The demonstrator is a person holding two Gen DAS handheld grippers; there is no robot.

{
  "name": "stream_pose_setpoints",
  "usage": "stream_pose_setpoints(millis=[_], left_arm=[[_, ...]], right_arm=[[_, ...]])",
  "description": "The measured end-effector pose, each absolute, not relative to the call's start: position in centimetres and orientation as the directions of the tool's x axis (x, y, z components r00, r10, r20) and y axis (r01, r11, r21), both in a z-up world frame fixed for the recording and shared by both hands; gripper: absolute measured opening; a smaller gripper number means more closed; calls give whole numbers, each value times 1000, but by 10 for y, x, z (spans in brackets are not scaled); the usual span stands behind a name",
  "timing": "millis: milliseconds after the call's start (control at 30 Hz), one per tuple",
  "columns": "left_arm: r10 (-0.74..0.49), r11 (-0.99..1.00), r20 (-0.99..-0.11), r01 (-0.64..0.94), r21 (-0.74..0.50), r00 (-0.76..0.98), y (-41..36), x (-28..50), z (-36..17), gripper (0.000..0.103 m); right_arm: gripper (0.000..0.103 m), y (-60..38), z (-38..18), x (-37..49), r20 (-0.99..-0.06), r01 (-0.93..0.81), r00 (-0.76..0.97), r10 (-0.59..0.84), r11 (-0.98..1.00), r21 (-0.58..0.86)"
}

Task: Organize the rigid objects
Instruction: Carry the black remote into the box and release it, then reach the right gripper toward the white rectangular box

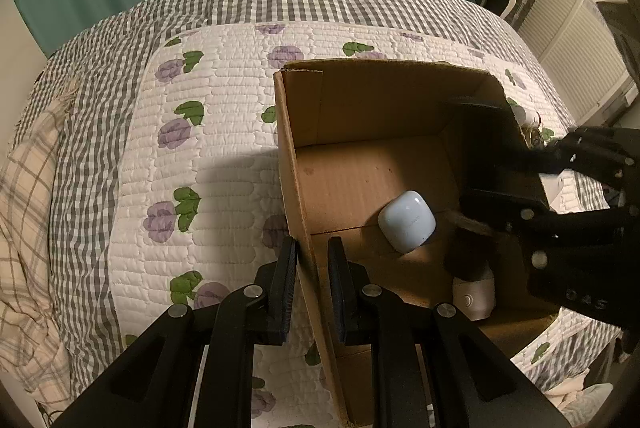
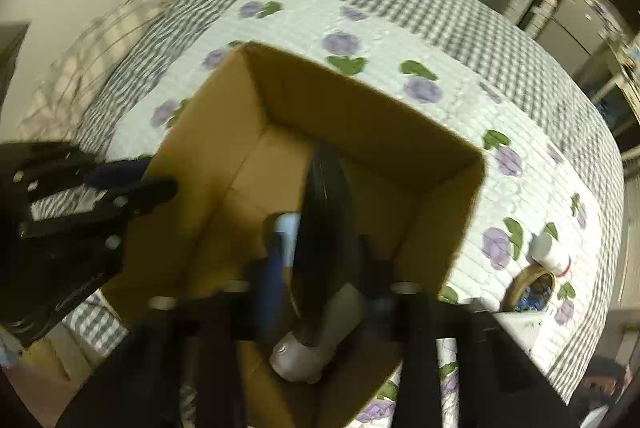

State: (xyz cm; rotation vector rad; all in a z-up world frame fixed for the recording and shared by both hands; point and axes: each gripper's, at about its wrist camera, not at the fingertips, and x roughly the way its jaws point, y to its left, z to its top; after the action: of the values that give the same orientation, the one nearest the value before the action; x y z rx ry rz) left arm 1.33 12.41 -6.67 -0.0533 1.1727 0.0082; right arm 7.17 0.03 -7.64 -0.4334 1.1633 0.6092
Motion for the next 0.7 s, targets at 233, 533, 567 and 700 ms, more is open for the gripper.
stream_pose_setpoints(millis=[233, 533, 567, 700], left_arm=[[-19, 999, -923, -37, -36, 385, 123, 13, -67, 15], [-17, 999, -921, -37, -35, 389, 123, 12, -65, 15], [-18, 999, -921, -39, -36, 390, 123, 12, -64, 15], [-14, 998, -917, -44, -35, 398, 123, 11, -60, 15]], right_arm=[[58, -15, -47, 65, -897, -640, 350, 270, 768, -19], [84, -91, -2, 77, -821, -534, 518, 240, 841, -91], [85, -105, 0, 81, -811, -504, 545, 213, 856, -114], [85, -156, -14, 99, -810, -406, 578, 93, 894, -187]])
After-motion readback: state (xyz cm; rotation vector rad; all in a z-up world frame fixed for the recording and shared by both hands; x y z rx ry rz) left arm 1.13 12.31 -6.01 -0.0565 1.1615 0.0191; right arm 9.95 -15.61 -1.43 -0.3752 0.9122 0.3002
